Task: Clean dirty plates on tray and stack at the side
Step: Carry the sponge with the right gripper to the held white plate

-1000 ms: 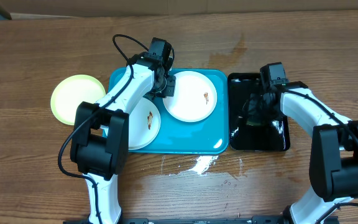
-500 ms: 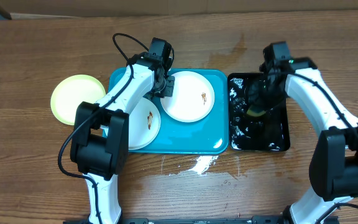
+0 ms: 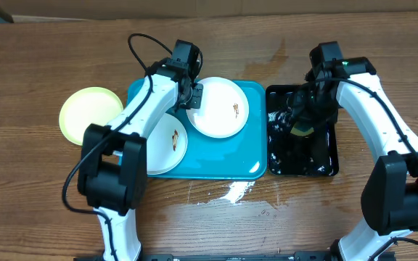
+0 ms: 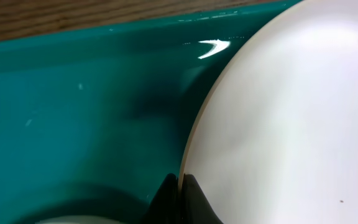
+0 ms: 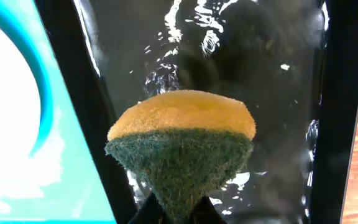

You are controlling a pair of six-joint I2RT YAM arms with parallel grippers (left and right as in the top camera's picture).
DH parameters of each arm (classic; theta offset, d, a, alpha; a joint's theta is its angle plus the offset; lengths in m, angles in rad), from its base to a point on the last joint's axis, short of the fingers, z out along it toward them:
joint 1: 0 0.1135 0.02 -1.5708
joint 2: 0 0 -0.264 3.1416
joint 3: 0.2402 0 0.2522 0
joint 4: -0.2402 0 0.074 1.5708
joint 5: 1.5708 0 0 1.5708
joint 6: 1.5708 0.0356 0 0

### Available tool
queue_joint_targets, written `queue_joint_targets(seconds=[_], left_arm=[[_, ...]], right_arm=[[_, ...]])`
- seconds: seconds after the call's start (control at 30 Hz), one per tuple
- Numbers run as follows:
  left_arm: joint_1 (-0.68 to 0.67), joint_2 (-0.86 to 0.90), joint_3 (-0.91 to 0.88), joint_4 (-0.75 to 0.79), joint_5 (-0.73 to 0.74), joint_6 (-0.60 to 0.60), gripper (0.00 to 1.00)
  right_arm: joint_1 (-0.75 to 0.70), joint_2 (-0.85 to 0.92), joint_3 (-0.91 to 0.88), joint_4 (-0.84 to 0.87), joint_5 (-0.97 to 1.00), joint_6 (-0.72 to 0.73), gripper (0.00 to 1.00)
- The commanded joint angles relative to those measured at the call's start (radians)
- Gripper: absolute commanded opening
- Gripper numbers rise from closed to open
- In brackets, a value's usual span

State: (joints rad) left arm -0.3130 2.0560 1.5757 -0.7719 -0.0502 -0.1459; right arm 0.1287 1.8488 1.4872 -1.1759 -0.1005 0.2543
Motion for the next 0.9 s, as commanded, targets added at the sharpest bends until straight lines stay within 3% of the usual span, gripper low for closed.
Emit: queue_joint_targets(seconds=[0.0, 0.13, 0.47, 0.67, 0.77, 0.87], left_arm=[[-0.003, -0.050, 0.017, -0.027, -0.037, 0.038, 0.04], [-0.003, -0.049, 0.017, -0.052, -0.043, 0.038, 0.04], [-0.003, -0.049, 0.015, -0.079, -0.042, 0.037, 0.04], [-0.003, -0.048, 0.014, -0.084, 0.027, 0.034, 0.04], [-0.003, -0.048, 0.014, -0.065, 0.058, 0.029, 0.04], [-0.003, -0.048, 0.006, -0.043, 0.079, 0.025, 0.04]], right_arm=[[0.000, -0.035, 0.039, 0.018, -0.006, 0.000, 0.04], [0.000, -0.037, 0.048, -0.053, -0.013, 0.008, 0.04], [0.001, -0.040, 0.042, -0.031, 0.013, 0.042, 0.04], [0.001, -0.040, 0.051, -0.070, 0.009, 0.045, 0.04], [0.004, -0.043, 0.052, -0.074, -0.177, 0.022, 0.04], [0.023, -0.043, 0.052, -0.043, -0.190, 0.023, 0.04]])
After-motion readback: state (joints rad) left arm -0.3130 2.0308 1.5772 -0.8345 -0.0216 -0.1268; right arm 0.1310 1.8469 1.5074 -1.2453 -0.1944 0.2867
